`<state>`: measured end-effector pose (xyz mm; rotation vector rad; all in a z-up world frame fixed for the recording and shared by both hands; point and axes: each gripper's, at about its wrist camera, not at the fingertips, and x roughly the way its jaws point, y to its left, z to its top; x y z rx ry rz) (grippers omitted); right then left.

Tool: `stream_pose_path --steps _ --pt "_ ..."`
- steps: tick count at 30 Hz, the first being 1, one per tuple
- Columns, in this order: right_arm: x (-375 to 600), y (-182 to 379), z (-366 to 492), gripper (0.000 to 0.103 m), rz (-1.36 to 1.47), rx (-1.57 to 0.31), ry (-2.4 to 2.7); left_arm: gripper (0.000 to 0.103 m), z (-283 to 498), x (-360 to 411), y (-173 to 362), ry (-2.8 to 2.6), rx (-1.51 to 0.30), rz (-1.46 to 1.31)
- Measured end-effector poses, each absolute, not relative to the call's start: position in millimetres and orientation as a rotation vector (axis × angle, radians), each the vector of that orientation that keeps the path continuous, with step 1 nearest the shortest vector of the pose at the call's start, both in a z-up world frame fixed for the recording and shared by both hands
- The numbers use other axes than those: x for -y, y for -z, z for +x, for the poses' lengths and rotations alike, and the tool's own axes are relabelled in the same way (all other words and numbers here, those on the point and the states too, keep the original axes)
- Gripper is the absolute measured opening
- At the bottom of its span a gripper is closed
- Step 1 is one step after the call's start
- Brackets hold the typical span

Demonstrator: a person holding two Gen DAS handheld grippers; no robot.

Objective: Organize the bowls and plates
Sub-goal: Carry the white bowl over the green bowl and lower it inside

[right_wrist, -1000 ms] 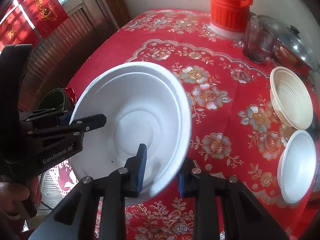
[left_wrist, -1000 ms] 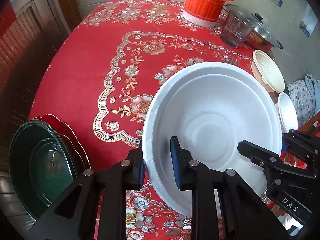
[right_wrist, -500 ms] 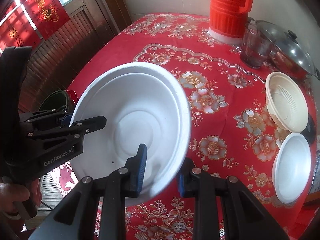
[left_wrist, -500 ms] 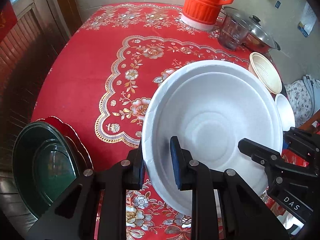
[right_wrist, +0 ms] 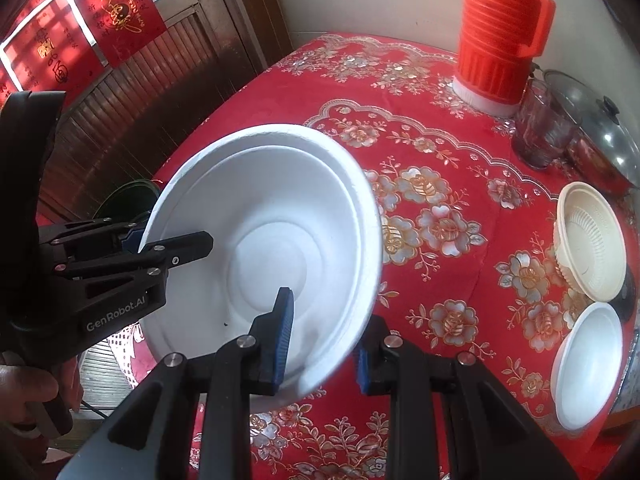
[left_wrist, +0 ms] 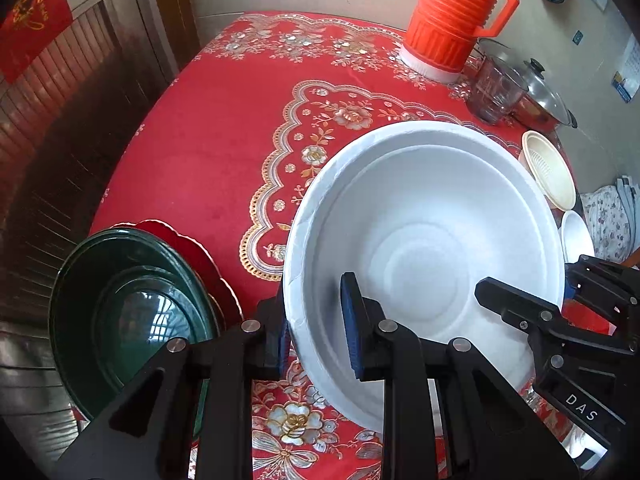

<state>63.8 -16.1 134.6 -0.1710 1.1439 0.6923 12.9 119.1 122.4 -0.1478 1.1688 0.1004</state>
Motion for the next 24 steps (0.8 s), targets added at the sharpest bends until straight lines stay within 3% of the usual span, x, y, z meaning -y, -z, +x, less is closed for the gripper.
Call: stream_pose_path --steps 24 --pt "-72.9 -137.8 46.7 0.028 -0.296 -1.11 -0.877 0.022 -31.4 -201.8 -133.3 -0.291 -1.132 -0.256"
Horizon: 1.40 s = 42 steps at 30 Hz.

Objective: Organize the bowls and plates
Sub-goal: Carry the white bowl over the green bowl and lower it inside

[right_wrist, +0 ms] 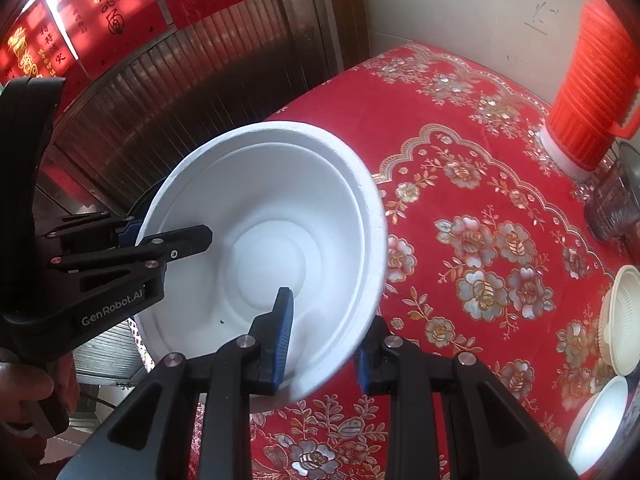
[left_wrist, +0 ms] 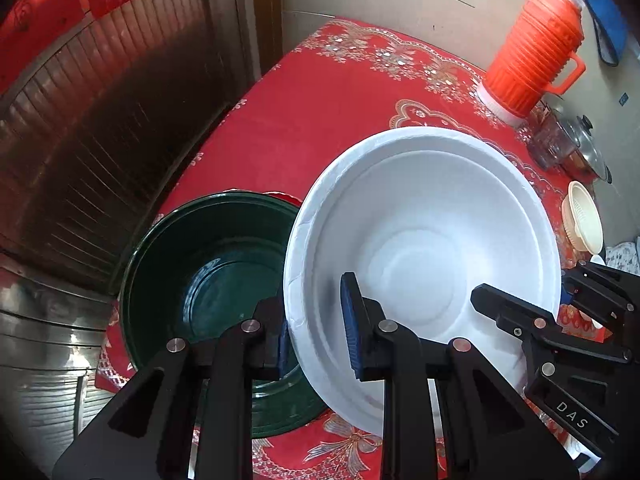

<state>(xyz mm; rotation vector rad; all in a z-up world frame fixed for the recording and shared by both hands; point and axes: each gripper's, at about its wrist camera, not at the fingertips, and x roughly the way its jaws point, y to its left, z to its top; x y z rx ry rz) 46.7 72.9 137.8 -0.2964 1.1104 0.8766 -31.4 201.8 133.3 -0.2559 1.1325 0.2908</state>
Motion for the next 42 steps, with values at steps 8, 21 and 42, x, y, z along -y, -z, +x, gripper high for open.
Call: stream_pose_path --steps 8,21,42 --pt "-101.7 -134.9 38.0 0.031 -0.336 -1.113 -0.934 0.022 -46.6 -224.9 -130.0 -0.35 -1.134 -0.29" --pt "-143.0 -125.3 27.4 0.032 -0.419 -1.124 -1.005 0.022 -71.7 -260.1 -111.5 -0.429 -1.166 -0.358" --pt "-168.9 -114.8 24.8 0.038 -0.454 -1.174 -1.053 0.023 -84.7 -284.1 -86.0 -0.502 -1.196 -0.395"
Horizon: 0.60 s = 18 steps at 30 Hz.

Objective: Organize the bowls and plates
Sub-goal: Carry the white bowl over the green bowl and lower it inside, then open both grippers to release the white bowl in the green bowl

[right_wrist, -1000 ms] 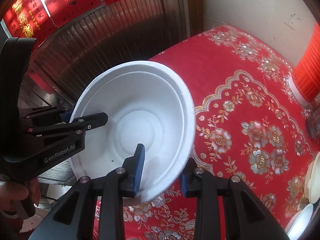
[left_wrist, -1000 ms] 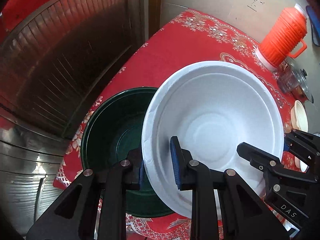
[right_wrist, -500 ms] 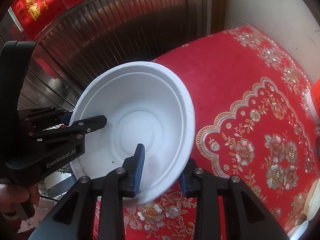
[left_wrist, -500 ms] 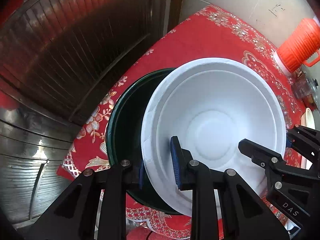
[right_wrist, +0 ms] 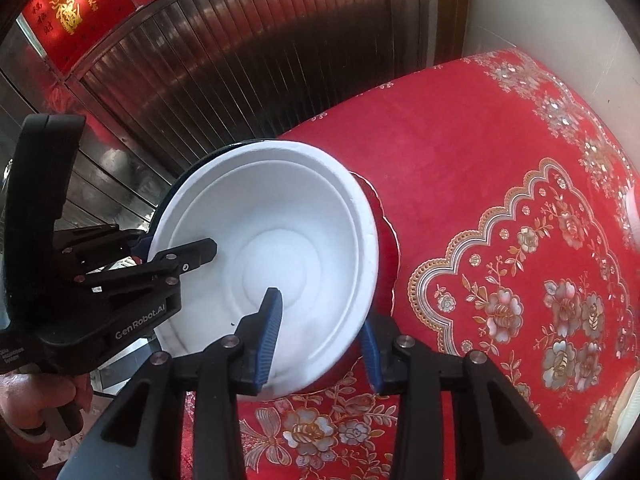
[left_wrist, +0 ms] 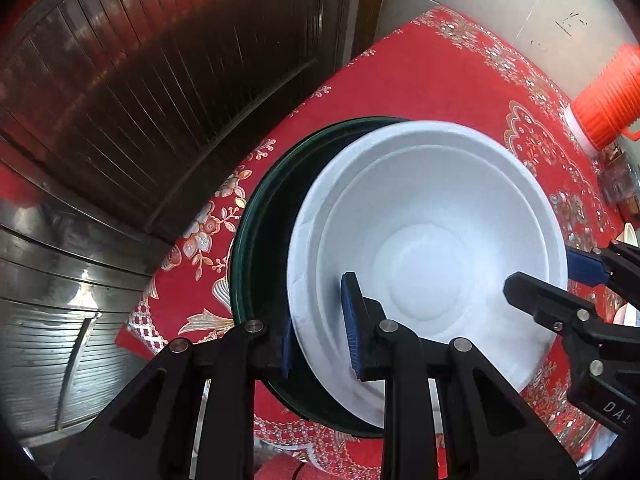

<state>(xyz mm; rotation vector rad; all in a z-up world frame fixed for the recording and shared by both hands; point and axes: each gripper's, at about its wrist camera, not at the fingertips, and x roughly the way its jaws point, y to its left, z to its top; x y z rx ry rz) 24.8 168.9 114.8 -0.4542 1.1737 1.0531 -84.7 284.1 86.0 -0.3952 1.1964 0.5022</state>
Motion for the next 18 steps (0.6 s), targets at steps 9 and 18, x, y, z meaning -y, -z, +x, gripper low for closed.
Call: stream_pose_path --steps 9,18 --pt "-162.4 -117.9 27.0 0.039 -0.439 -1.169 -1.04 0.023 -83.2 -284.4 -88.9 -0.519 -1.186 -0.372" --pt "-155.7 -120.6 29.0 0.046 -0.419 -1.166 -1.024 0.044 -89.6 -289.5 -109.9 -0.515 -1.116 -0.393"
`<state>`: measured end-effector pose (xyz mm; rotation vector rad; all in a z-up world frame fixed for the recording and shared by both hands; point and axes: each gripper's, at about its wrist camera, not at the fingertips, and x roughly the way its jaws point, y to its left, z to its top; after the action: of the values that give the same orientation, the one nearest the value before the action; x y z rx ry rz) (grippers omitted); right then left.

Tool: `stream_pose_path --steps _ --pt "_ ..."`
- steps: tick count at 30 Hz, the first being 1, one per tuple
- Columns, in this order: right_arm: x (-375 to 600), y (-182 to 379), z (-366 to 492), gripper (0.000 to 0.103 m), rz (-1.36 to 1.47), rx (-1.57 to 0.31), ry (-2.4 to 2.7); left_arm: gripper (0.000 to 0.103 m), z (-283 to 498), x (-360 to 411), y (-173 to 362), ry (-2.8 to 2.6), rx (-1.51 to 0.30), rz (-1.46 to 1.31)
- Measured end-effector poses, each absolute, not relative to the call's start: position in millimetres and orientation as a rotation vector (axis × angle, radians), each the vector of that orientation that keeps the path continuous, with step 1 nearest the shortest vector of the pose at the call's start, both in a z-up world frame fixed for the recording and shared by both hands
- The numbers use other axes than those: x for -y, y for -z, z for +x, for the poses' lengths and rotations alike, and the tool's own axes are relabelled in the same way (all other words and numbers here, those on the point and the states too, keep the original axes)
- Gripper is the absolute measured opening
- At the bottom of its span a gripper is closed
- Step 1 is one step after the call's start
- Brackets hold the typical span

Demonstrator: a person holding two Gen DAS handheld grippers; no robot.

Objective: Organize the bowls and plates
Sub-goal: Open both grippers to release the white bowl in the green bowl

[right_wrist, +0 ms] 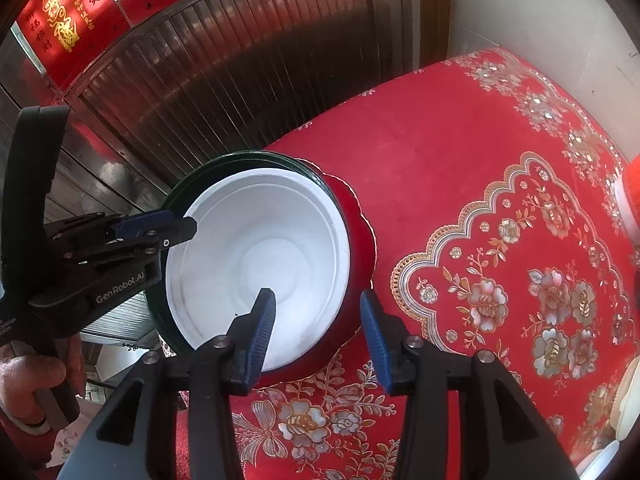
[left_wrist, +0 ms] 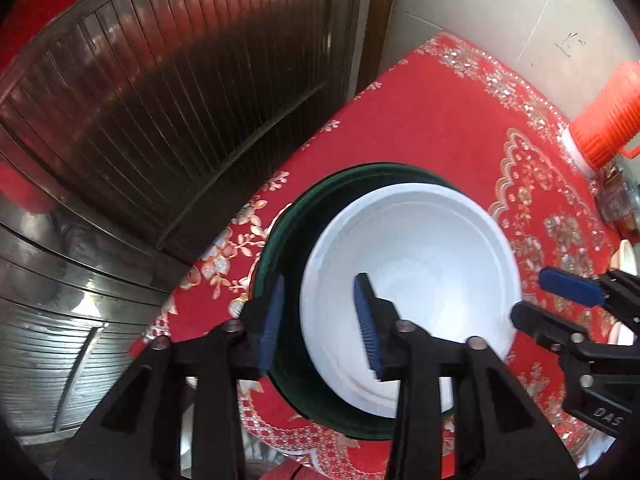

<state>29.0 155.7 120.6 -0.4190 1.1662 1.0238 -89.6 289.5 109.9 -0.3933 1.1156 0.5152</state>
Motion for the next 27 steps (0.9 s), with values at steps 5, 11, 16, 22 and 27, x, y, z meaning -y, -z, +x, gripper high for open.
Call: stream_pose_path --steps 5,11,16,22,27 --pt "-153.4 -121.1 27.9 0.046 -0.406 -1.165 -1.029 0.067 -85.0 -280.5 -116.7 -0.506 -1.099 -0.375" --pt "-146.5 -126.1 28.1 0.059 -0.392 -1.149 -1.015 0.069 -77.7 -270.0 -125.8 -0.482 -1.079 -0.358" --pt "-135.6 -129.4 33.6 0.059 -0.373 -1.143 -0.988 0.069 -69.7 -261.7 -130.2 -0.454 -1.067 -0.356" --pt "-118.0 -129.5 41.6 0.064 -0.344 -1.151 -0.942 0.069 -55.7 -245.9 -133.8 -0.408 -1.069 -0.325" --pt "-100.5 -129.4 49.4 0.066 -0.318 -1.158 -0.902 0.069 -41.0 -227.5 -134.1 -0.361 -1.077 -0.295"
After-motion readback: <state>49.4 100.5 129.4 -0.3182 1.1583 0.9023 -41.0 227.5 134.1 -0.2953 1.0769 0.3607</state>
